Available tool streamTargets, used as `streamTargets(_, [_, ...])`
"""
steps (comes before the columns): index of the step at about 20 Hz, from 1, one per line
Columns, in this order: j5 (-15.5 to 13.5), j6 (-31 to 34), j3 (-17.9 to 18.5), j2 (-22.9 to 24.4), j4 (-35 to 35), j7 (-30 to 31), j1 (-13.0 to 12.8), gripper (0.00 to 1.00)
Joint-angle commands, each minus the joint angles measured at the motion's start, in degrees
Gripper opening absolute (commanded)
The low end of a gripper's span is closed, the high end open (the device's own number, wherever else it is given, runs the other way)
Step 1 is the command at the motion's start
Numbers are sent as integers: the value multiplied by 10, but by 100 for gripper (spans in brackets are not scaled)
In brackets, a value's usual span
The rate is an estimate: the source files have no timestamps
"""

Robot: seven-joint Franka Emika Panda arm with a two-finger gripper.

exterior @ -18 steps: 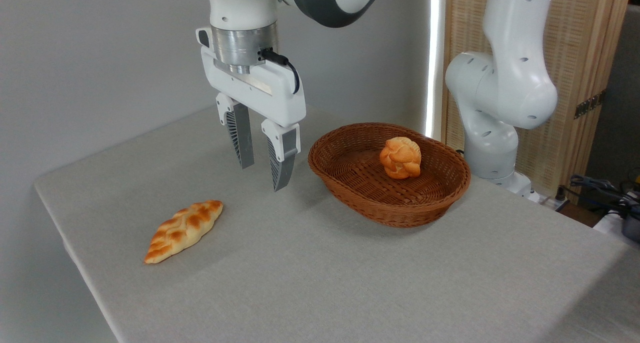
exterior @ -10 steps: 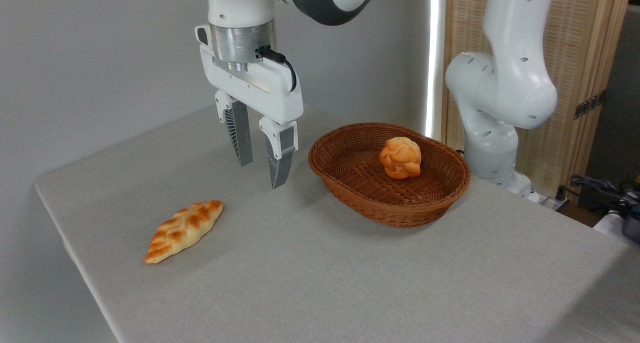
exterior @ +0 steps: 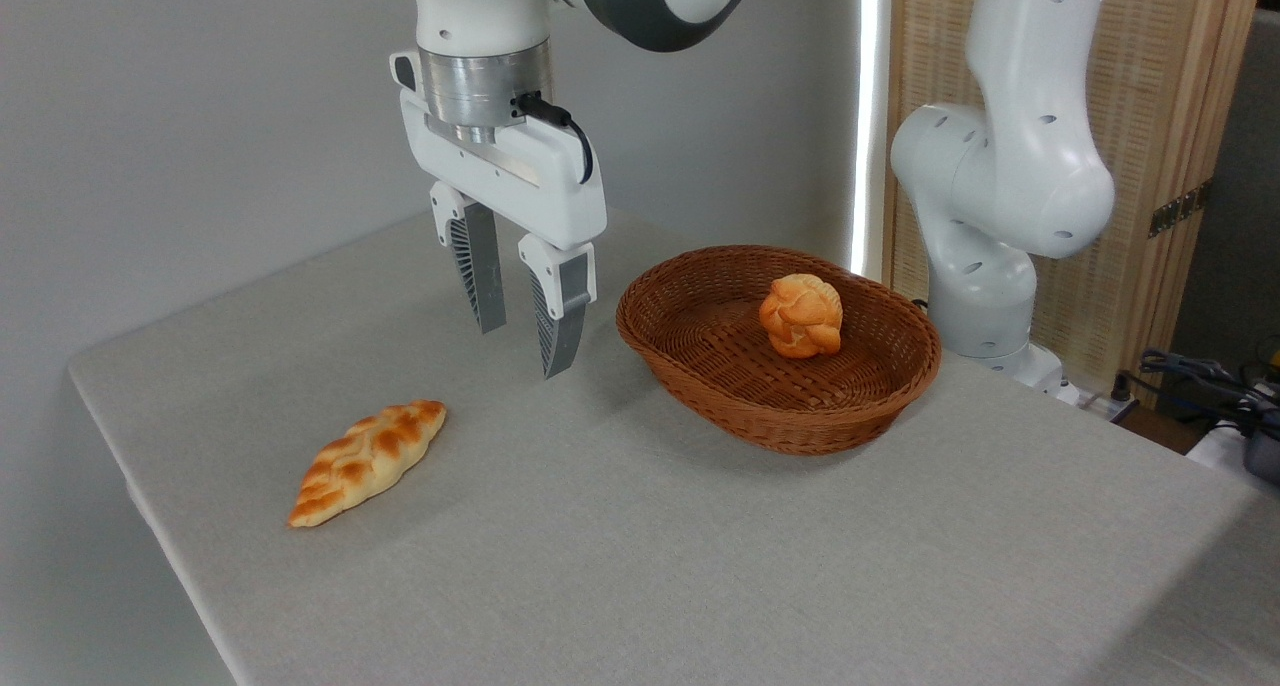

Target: Put bread into the basket

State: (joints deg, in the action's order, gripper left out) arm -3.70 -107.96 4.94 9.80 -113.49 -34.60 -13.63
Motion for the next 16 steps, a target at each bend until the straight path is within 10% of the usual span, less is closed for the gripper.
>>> streamTargets(1, [8,12,1,-3,9,10,-3,100])
streamTargets(16, [8,22,-2,1,9,11,-3,100])
